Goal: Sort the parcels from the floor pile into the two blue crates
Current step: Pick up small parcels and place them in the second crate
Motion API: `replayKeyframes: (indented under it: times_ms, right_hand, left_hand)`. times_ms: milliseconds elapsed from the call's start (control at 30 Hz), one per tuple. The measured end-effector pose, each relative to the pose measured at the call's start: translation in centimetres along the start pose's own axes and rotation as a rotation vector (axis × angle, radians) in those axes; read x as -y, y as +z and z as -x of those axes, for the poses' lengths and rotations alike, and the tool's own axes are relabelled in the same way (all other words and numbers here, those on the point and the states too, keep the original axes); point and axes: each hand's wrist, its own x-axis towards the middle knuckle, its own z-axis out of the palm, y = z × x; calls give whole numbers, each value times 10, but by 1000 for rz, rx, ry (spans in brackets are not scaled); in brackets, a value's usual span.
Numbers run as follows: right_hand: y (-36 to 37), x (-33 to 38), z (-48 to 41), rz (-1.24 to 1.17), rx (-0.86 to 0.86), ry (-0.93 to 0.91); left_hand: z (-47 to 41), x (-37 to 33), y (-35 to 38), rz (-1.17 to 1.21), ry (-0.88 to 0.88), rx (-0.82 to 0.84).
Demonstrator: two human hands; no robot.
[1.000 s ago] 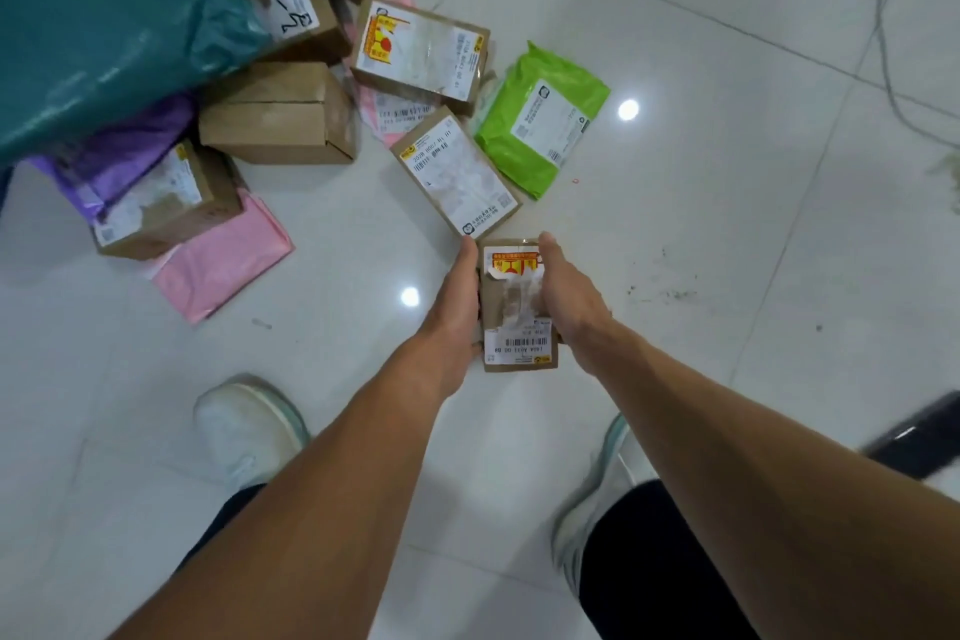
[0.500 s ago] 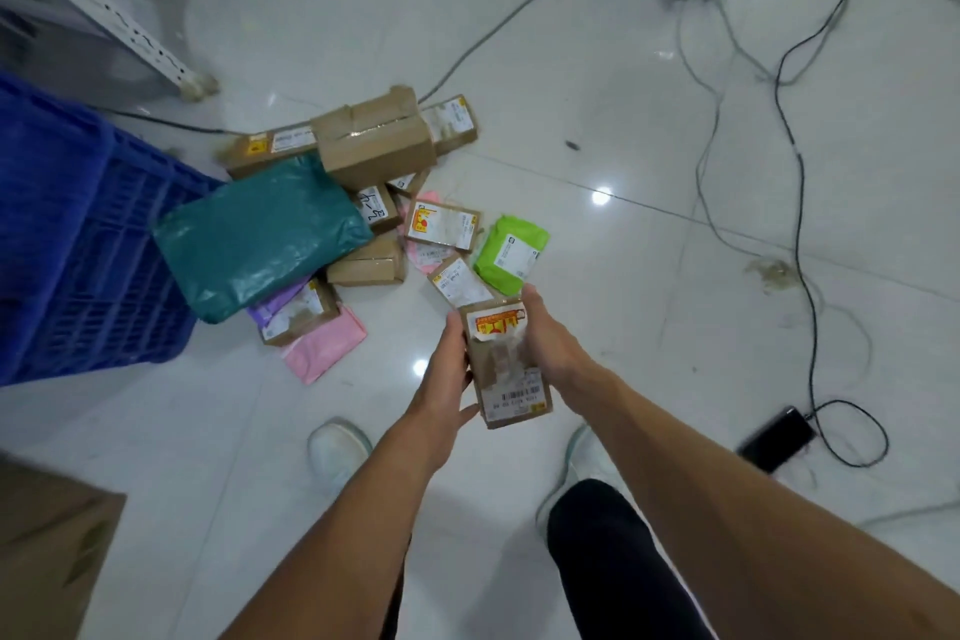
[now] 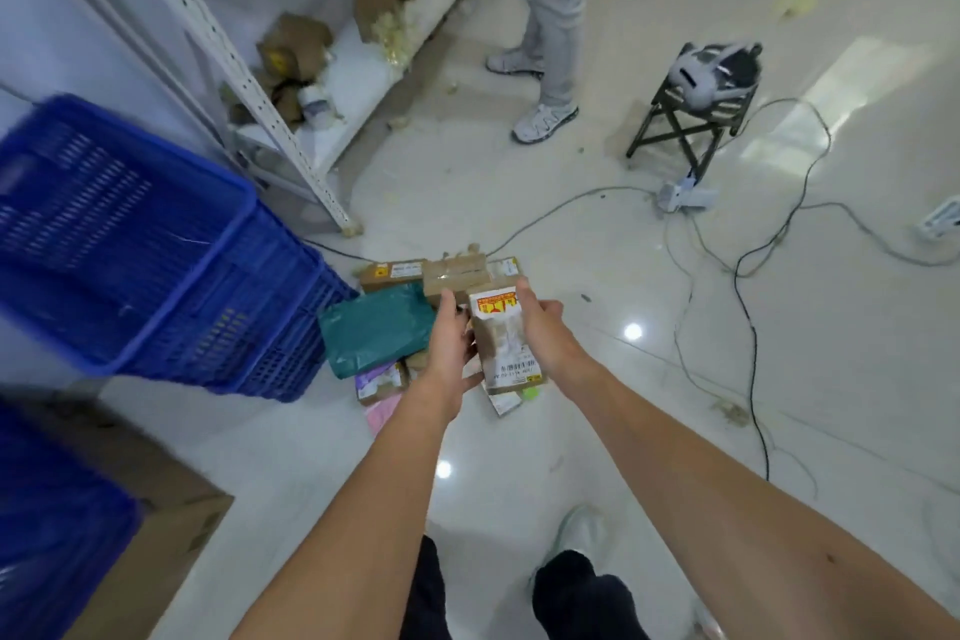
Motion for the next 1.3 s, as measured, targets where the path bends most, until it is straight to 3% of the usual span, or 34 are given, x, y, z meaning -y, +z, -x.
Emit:
replayKeyframes:
  times_ms: [267,600,967,1300]
  right_hand:
    - [36,119,59,132,42,-268]
    - [196,227,130,209,146,-500]
    - [324,286,130,359,268,-582]
    - [396,334,50,516,261,-601]
  left_hand:
    - [77,-115,-44,-56,188,-102]
    - [73,-207,-218,-65,349,-179]
    - [39,-233,-364,129,356,-181]
    - [-3,-243,-447,245,292,-288]
